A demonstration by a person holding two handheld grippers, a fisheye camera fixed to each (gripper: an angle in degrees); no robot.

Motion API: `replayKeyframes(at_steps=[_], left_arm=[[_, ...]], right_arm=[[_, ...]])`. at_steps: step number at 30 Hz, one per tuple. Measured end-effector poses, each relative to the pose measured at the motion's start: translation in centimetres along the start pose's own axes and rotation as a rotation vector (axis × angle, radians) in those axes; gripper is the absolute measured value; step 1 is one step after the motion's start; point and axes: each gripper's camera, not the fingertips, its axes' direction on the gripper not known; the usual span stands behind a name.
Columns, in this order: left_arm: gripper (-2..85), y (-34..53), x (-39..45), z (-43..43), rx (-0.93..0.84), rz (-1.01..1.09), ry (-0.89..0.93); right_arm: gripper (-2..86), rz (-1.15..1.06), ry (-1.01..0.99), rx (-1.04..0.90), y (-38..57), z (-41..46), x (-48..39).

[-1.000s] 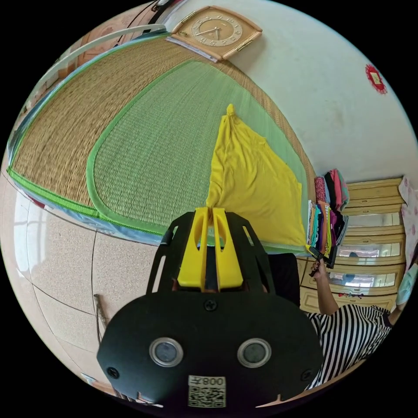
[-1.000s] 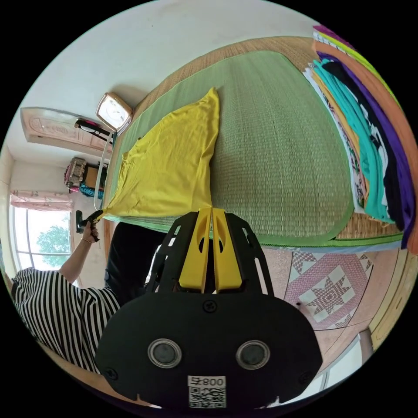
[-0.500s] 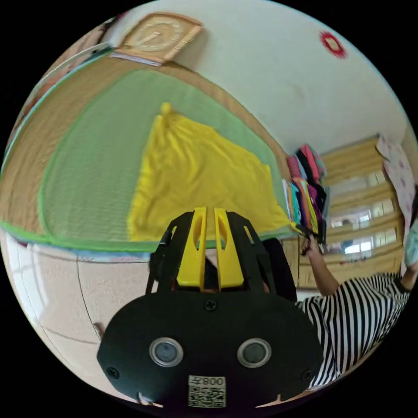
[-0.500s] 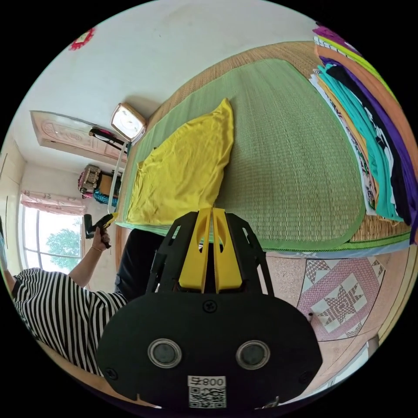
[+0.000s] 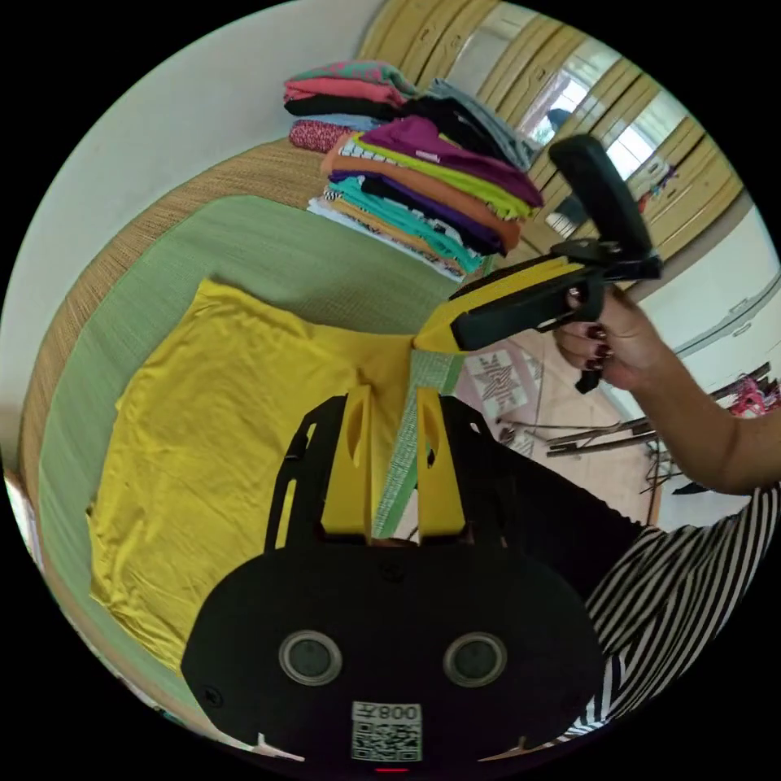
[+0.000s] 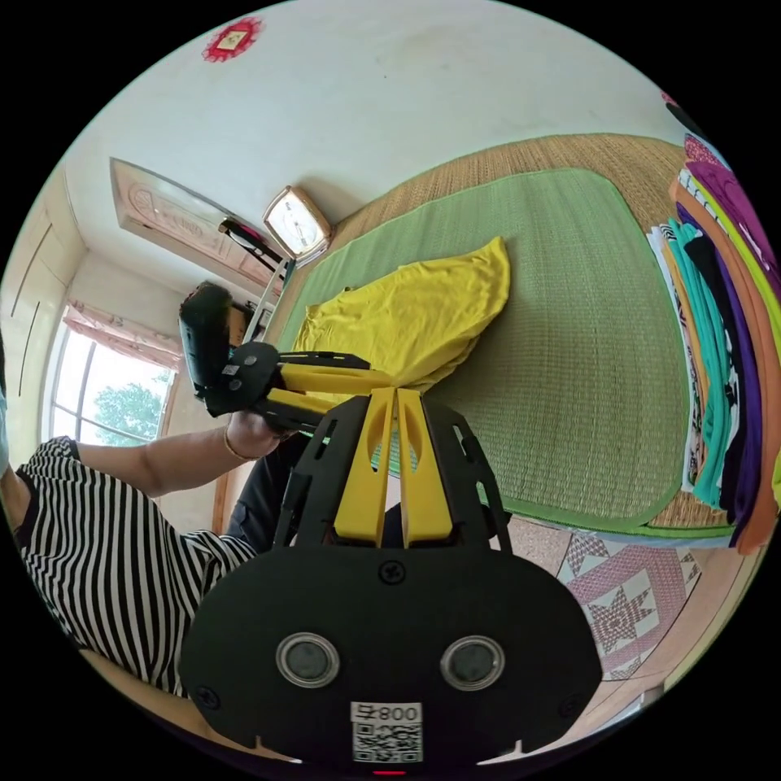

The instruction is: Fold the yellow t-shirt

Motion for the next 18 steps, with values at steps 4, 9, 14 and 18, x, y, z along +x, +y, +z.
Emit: replayKeyframes(at_steps=[4,9,14,18], left_arm=[[2.4,-3.0,-0.9,2.9,-0.004,-0.073,-0.054],[1.6,-4.0,-4.5,4.1,0.139,-0.264,0.088],[1.3,-6.4,-6.2,6.7,0.207,-0.358,0.164],[1.3,-10.2,-6.2,10.2,0.199,-0.351,0.171]], right_arm=[[0.2,-0.015,-0.01,0.004,-1.3,-0.2,1.0],[0.6,0.089,-0.052,0.083,-2.7,-0.7,4.9],[2.8,0.196,-0.169,0.087,-5.7,1.7,9.2],[6.5,0.275,-0.264,0.071,-9.3,4.1,11.9]])
